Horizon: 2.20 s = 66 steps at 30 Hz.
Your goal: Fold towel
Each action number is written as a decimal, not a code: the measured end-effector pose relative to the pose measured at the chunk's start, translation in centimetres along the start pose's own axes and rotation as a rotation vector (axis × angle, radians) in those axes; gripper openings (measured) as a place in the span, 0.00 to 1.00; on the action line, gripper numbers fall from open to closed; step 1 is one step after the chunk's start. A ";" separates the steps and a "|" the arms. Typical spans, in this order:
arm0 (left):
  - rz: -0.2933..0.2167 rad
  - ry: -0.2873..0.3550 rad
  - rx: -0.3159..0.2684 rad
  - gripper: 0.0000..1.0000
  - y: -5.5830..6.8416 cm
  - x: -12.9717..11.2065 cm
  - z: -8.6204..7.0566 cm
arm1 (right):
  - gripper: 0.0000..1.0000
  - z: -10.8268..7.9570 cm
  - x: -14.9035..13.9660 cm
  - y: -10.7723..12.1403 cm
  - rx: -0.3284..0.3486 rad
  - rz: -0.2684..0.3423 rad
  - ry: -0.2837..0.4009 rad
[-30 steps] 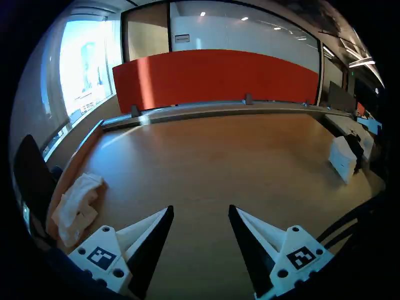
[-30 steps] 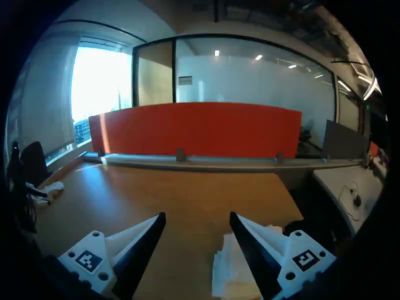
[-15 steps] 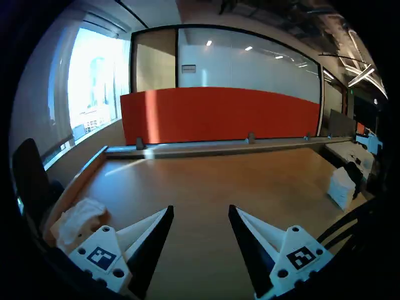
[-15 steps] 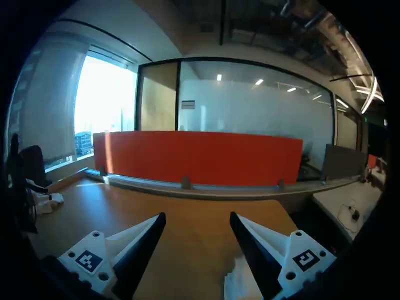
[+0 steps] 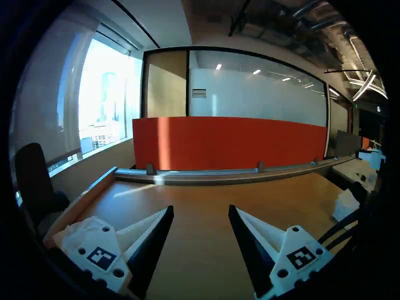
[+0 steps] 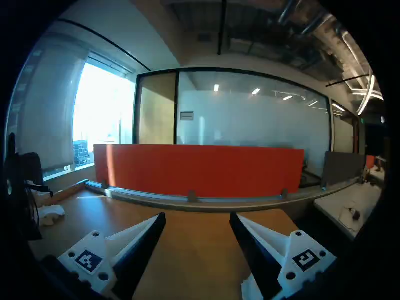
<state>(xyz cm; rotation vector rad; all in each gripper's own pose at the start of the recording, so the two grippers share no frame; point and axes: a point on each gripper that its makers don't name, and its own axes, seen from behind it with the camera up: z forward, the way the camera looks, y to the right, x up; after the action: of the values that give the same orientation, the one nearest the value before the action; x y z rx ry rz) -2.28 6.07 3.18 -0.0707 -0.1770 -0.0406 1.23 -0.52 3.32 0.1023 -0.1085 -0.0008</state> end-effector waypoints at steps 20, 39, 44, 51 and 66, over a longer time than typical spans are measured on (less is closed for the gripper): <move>0.031 0.092 0.018 0.80 -1.6 1.7 0.3 | 1.00 -0.6 1.3 -3.2 -0.005 0.051 -0.002; 0.009 0.145 0.065 0.81 -4.4 -2.5 0.1 | 0.99 -0.7 2.6 -4.5 -0.026 0.056 0.021; 0.021 0.153 0.068 0.80 -4.7 -4.9 0.4 | 1.00 -0.3 1.2 -5.0 -0.025 0.053 0.023; 0.023 0.163 0.081 0.80 -5.3 -8.3 1.1 | 0.99 0.4 -1.9 -5.9 -0.008 0.039 0.017; 0.011 0.167 0.095 0.80 -6.2 -13.6 1.5 | 1.00 1.2 -7.1 -7.6 0.020 0.008 -0.009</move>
<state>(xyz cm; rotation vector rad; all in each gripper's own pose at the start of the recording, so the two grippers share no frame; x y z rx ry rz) -16.23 0.51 2.65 0.0266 -0.0117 -0.0269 -5.94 -8.15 2.97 0.1214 -0.1182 0.0081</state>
